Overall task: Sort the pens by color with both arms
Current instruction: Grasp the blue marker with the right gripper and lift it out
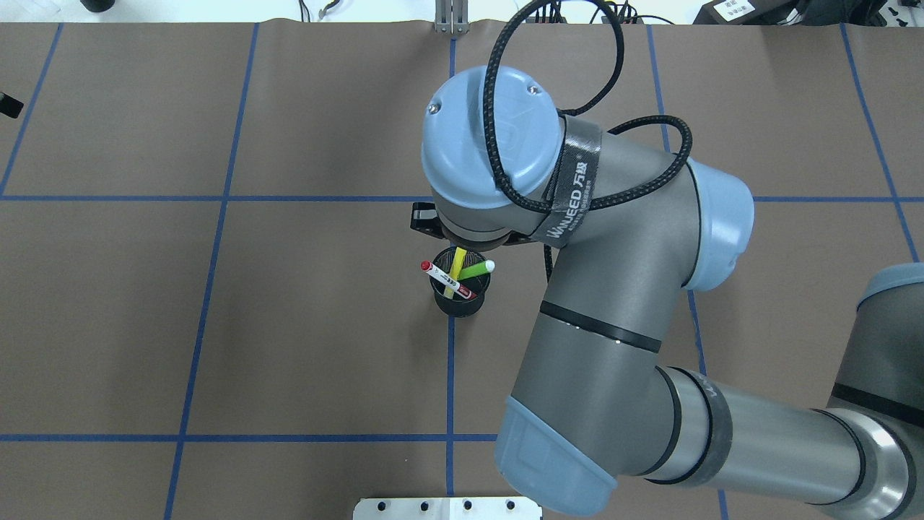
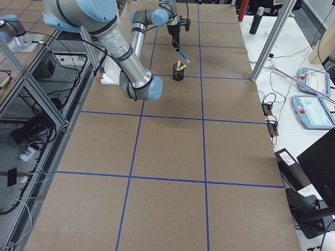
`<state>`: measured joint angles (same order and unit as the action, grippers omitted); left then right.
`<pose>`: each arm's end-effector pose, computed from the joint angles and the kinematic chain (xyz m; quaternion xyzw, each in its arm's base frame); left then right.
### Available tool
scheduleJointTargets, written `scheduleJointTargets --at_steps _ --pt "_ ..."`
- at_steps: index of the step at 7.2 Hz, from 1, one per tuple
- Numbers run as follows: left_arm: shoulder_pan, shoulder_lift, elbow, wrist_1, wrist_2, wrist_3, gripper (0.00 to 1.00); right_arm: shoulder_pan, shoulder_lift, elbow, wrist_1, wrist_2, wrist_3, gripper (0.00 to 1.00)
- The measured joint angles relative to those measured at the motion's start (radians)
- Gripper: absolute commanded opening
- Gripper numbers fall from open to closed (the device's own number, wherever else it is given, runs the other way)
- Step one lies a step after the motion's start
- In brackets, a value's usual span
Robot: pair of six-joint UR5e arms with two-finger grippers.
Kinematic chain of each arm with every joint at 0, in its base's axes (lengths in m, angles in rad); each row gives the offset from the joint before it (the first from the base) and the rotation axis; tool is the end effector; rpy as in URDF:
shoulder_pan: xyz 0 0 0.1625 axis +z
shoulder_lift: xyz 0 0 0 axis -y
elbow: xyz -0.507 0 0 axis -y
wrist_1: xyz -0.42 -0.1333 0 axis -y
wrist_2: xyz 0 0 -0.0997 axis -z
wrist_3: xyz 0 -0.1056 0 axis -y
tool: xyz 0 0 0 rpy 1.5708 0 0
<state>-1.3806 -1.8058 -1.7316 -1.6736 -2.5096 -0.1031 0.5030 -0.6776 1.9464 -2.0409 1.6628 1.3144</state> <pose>0.0705 -0.6208 0.5007 0.1536 0.4658 0.1491 0.8586 -0.5229 -0.4288 0.0813 0.1046 -0.3764 0.0954 0.9156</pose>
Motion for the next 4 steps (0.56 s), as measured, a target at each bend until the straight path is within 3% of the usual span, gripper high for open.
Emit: scheduleJointTargets --at_steps 2,4 --pt "0.002 -0.001 0.001 0.0 0.0 -0.002 1.0 0.035 -0.005 -0.054 0.093 -0.093 -0.084 0.0" --pt "0.003 -0.003 0.001 0.0 0.0 -0.003 1.0 0.087 -0.009 -0.227 0.31 -0.134 -0.133 0.0"
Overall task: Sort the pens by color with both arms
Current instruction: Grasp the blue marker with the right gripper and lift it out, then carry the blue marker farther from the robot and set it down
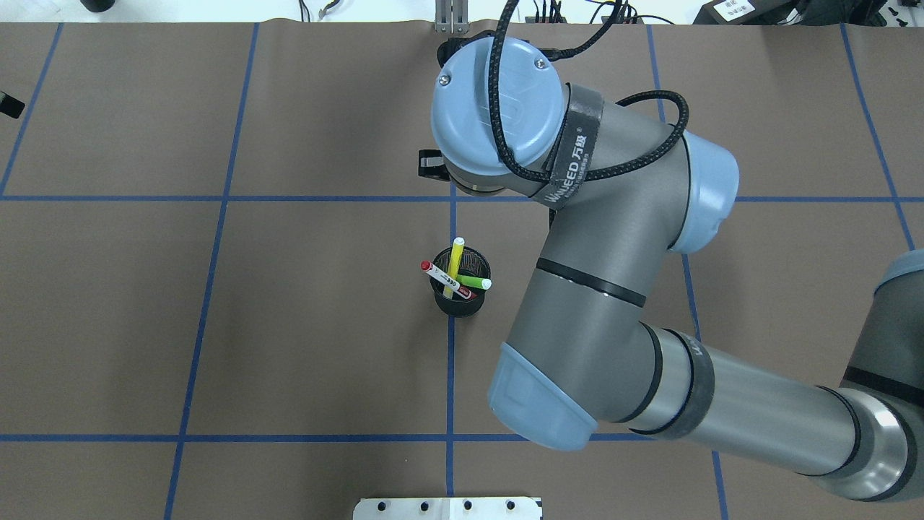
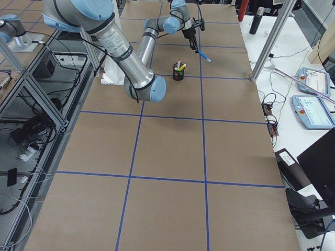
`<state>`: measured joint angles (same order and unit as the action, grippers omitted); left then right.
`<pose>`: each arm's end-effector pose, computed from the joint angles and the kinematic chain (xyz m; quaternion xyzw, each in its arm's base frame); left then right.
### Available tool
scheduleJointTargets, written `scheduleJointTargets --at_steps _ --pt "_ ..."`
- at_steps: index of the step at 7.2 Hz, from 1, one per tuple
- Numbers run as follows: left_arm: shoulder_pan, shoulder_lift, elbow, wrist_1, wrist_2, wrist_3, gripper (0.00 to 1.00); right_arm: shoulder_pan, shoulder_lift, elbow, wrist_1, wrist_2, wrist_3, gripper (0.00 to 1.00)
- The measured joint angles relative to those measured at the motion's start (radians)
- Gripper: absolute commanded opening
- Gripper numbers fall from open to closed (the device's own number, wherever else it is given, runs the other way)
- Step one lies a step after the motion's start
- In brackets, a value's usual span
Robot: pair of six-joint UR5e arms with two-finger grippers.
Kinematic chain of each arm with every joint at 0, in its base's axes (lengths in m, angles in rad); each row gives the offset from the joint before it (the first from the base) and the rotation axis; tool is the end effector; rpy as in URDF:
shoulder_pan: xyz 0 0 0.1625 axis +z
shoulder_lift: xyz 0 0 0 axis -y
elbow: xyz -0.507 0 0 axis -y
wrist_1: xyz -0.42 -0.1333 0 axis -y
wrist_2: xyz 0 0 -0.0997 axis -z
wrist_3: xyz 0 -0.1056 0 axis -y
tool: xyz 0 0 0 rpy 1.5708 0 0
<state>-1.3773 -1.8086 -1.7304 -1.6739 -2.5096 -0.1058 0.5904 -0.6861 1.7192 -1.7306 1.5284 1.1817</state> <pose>0.0728 -0.6217 0.4996 0.1531 0.4663 0.1498 0.8583 -0.5482 -0.5332 0.1143 0.2158 -0.3641 0.1000 0.9005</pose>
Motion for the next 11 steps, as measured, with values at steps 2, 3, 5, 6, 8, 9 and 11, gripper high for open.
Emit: scheduleJointTargets --at_steps 2,3,5,6,8,9,11 --pt "0.006 -0.002 0.0 0.0 0.0 -0.001 1.0 0.028 -0.002 -0.201 0.222 -0.101 -0.05 0.0" --pt "0.009 -0.004 0.0 0.0 0.0 -0.004 1.0 0.039 -0.004 -0.305 0.338 -0.143 -0.059 0.0" --pt "0.016 -0.011 -0.001 -0.001 0.0 -0.017 1.0 0.053 -0.027 -0.434 0.509 -0.2 -0.067 0.0" --pt "0.019 -0.012 -0.001 -0.001 0.0 -0.019 1.0 0.051 -0.06 -0.455 0.573 -0.219 -0.07 0.0" --pt "0.021 -0.012 -0.004 -0.001 0.0 -0.02 1.0 0.024 -0.114 -0.468 0.644 -0.268 -0.072 0.26" --pt "0.021 -0.012 -0.006 -0.001 0.0 -0.02 1.0 0.006 -0.124 -0.471 0.653 -0.295 -0.071 0.5" --pt "0.021 -0.012 -0.008 -0.001 0.0 -0.021 1.0 -0.013 -0.129 -0.473 0.66 -0.316 -0.068 0.98"
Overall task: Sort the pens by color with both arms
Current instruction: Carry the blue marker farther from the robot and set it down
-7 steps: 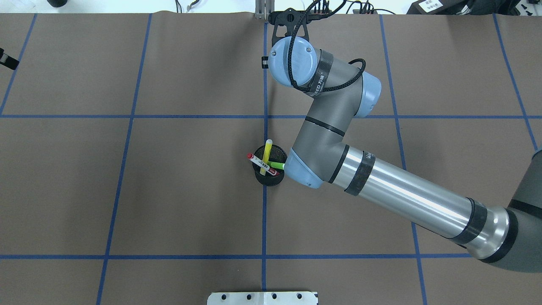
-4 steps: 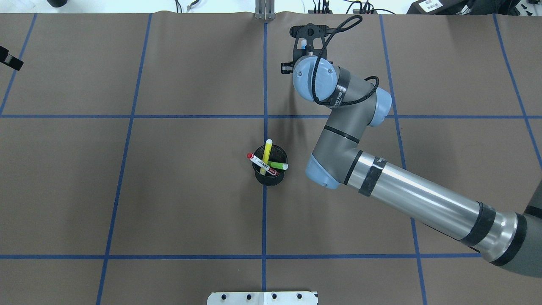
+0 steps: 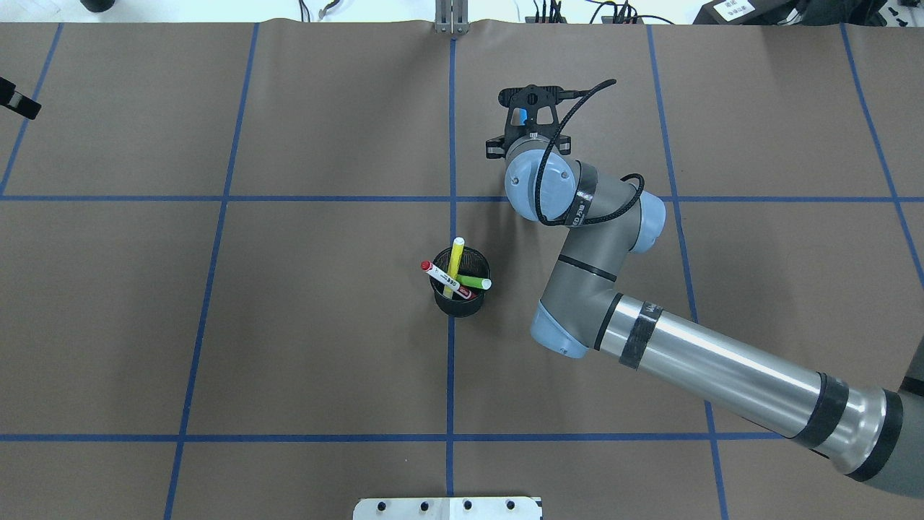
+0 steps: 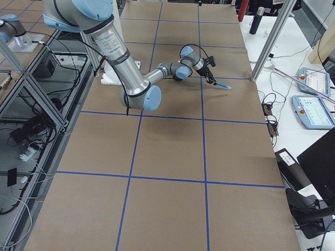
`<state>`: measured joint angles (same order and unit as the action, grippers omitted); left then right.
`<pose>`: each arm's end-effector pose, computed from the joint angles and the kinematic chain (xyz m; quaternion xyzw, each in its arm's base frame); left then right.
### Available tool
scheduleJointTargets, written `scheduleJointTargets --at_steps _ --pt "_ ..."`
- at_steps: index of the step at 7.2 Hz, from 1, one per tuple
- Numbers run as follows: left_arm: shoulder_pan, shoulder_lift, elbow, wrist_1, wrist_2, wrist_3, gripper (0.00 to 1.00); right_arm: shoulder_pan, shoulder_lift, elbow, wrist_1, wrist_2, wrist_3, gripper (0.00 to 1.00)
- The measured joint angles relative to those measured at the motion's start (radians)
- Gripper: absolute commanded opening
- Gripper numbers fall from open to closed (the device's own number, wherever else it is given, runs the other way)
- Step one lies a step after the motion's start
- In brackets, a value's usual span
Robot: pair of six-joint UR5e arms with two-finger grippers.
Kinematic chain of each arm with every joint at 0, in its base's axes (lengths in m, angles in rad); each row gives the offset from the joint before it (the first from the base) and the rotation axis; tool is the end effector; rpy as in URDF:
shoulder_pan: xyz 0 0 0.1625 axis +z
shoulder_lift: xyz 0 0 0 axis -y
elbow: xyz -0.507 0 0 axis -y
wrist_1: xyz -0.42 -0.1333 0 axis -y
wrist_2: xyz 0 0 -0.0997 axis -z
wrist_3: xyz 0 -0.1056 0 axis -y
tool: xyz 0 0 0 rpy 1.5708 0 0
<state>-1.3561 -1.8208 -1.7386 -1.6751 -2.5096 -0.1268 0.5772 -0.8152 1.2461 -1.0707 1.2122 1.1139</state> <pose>0.0866 -0.6227 0.4877 0.1526 0.4698 0.1545 0.8557 -0.6345 -0.6165 0.3352 0.3569 -0.3052 0.1328 0.8729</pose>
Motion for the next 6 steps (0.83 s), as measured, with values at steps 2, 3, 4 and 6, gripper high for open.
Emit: scheduleJointTargets --at_steps 2,3,4,6 --pt "0.0 0.0 -0.002 0.0 0.0 -0.002 1.0 0.003 0.002 0.0 0.012 0.012 0.005 0.98" --pt "0.0 -0.005 -0.002 0.0 0.0 -0.011 1.0 0.02 0.006 0.002 0.017 0.05 0.011 0.99" --pt "0.001 -0.018 -0.005 0.0 0.0 -0.049 1.0 0.05 0.008 0.006 0.02 0.117 0.019 0.99" --pt "0.036 -0.067 -0.031 0.004 0.0 -0.221 1.0 0.142 0.008 0.01 0.016 0.341 0.021 0.99"
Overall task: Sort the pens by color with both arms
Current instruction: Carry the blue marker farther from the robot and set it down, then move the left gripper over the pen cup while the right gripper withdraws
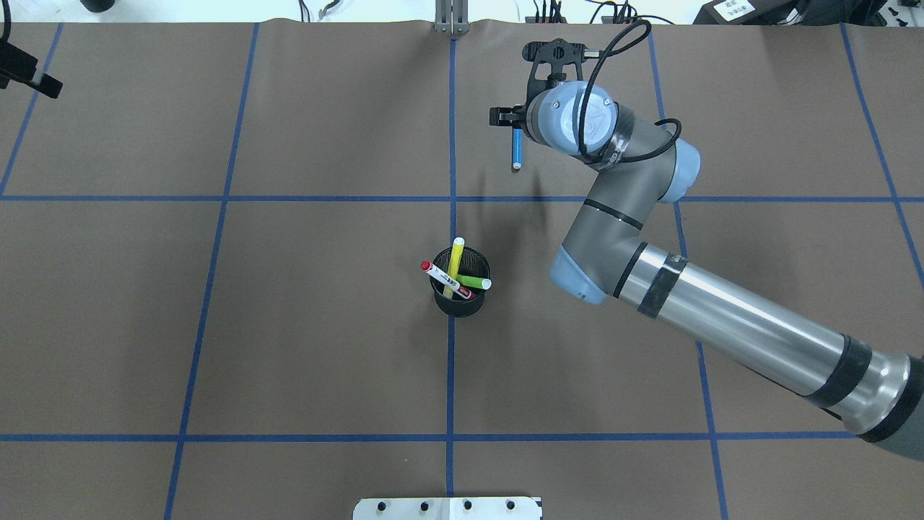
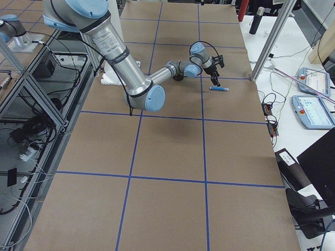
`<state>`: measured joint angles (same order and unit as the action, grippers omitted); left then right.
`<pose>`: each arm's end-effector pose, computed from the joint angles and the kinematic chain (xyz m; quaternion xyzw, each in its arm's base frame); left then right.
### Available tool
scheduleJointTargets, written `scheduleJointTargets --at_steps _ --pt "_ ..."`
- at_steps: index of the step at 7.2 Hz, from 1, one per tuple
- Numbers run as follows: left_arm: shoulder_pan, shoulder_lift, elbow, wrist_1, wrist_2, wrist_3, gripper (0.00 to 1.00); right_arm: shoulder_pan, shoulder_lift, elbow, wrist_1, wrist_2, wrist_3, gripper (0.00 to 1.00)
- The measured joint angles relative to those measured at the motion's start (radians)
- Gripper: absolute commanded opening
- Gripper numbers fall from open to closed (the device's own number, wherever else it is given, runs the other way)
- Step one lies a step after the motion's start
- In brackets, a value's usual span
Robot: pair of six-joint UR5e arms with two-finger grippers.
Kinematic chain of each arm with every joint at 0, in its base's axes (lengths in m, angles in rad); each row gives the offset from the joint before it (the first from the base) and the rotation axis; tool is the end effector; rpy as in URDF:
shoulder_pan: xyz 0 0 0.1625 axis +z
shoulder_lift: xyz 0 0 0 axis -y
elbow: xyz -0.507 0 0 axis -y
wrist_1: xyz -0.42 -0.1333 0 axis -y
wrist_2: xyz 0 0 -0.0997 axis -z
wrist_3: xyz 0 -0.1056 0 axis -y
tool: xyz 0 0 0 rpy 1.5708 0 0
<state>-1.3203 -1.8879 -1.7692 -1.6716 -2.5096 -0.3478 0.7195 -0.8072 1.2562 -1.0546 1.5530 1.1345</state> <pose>0.1123 -0.6328 0.4304 0.1315 0.4916 0.0957 0.8555 -0.5672 -0.6767 0.3246 0.2601 -0.3844 0.1291 0.8763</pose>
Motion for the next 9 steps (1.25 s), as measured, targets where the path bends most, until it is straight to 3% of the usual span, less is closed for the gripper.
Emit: scheduleJointTargets --at_steps 2,3,6,8,9 --pt "0.109 -0.083 -0.014 0.002 0.002 -0.247 1.0 0.106 -0.017 0.005 -0.034 0.284 -0.025 0.99" --pt "0.179 -0.134 -0.013 0.002 0.011 -0.384 1.0 0.146 -0.032 0.027 -0.107 0.377 -0.078 0.99" --pt "0.406 -0.258 0.026 0.001 0.099 -0.601 1.0 0.24 -0.126 0.2 -0.4 0.51 -0.344 0.99" --pt "0.524 -0.323 0.055 -0.009 0.184 -0.697 0.98 0.295 -0.235 0.289 -0.439 0.566 -0.481 0.99" --pt "0.571 -0.349 0.087 -0.049 0.214 -0.746 0.85 0.307 -0.257 0.301 -0.441 0.578 -0.513 0.99"
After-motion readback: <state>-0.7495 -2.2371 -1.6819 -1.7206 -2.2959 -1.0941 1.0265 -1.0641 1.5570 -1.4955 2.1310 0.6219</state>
